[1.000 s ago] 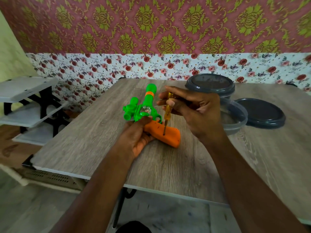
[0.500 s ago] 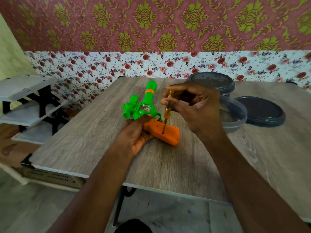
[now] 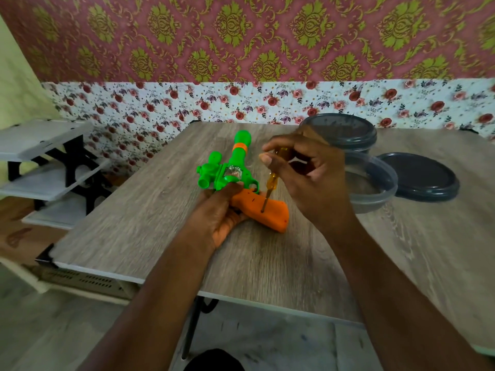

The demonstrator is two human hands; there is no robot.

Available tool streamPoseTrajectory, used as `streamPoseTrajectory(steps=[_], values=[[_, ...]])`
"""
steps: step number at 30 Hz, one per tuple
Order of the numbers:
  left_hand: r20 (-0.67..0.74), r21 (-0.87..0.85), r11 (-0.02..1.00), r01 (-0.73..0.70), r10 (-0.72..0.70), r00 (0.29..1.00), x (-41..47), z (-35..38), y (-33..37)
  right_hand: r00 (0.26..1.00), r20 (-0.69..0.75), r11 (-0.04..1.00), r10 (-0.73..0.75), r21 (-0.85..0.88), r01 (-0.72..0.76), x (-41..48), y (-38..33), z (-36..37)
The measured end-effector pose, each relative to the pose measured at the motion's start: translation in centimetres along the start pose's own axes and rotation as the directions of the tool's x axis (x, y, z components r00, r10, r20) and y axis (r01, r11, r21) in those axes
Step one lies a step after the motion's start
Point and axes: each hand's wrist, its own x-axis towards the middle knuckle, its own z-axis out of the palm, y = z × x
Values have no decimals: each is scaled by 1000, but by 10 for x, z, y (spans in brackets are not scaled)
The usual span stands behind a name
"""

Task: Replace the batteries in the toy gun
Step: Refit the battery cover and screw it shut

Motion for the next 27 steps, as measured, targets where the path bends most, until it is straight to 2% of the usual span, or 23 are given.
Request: streamPoseTrajectory(steps=[2,5,10,14,17,20,23,25,27], values=[[0,3,1000,-2,2,1000,1,-1,-1,996,86,995,5,102,-14,-2,0,-1],[-7,14,1000,5,-5,1000,1,-1,-1,982,163,955,93,265,-135,-3,-3,-1],[-7,18,1000,6,-6,1000,0,2,0,983,130,949,131,272,-162,-1,-3,-2],[-22,12,1000,12,-11,1000,0,3,1,994,66,980,88,171,-98,-2,-1,-2],[-32,10,1000,9,-8,999,0,3,1,1000,2,1000,31,4,-31,-3,-1,1],[-35,8,1000,3,-2,999,-2,3,2,999,-46,989,-23,-150,16,-3,1,4],[-26,8,1000,2,-2,1000,-4,4,2,997,-35,962,-75,-266,63,-4,4,4],[-29,5,1000,2,-2,1000,-3,4,1,994,-25,962,-103,-256,93,-5,4,4],[-32,6,1000,6,-6,999,-2,3,1,996,-4,984,-93,-155,91,-5,2,6]])
